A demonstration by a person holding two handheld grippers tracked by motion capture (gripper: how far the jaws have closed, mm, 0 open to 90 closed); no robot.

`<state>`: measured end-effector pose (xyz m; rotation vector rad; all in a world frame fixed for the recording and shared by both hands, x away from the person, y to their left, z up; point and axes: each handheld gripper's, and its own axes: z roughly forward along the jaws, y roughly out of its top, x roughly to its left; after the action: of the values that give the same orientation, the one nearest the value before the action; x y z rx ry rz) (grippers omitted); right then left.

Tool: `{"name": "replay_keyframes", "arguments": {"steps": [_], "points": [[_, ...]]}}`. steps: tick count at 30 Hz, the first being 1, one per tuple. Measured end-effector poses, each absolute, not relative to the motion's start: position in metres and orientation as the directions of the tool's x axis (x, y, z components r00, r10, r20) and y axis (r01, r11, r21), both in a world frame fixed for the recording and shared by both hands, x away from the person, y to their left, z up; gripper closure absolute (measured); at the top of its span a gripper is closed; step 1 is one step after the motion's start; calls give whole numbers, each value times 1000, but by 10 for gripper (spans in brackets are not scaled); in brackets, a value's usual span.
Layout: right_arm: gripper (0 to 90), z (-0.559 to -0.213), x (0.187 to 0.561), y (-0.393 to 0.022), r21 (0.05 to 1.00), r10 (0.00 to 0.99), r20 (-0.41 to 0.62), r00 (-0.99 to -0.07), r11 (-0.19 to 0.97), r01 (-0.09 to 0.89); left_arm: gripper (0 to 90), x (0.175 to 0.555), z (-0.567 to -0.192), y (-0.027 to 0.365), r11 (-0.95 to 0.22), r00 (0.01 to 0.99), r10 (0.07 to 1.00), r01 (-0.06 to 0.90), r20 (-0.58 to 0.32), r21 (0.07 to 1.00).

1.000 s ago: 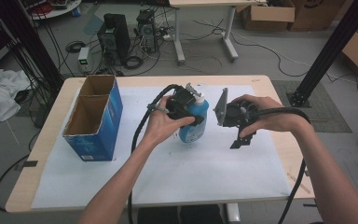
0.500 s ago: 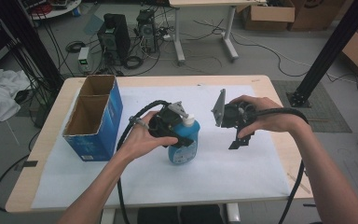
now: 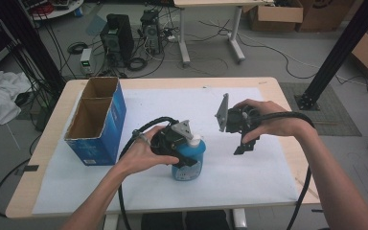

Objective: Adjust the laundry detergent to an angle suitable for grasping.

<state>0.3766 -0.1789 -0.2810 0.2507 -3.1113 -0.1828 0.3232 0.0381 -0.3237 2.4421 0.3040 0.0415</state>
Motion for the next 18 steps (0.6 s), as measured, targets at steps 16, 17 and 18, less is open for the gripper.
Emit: {"name": "replay_keyframes", "arguments": {"steps": [16, 17, 18], "points": [[190, -284, 377, -176, 114, -167, 11, -986, 980, -165, 424, 321, -336, 45, -759, 992, 124, 110, -22, 641], [190, -284, 377, -176, 114, -167, 11, -986, 980, -165, 424, 321, -336, 45, -759, 992, 124, 110, -22, 641], [190, -284, 377, -176, 114, -169, 10, -986, 979, -167, 424, 322, -337, 46, -758, 992, 123, 109, -23, 644]]}}
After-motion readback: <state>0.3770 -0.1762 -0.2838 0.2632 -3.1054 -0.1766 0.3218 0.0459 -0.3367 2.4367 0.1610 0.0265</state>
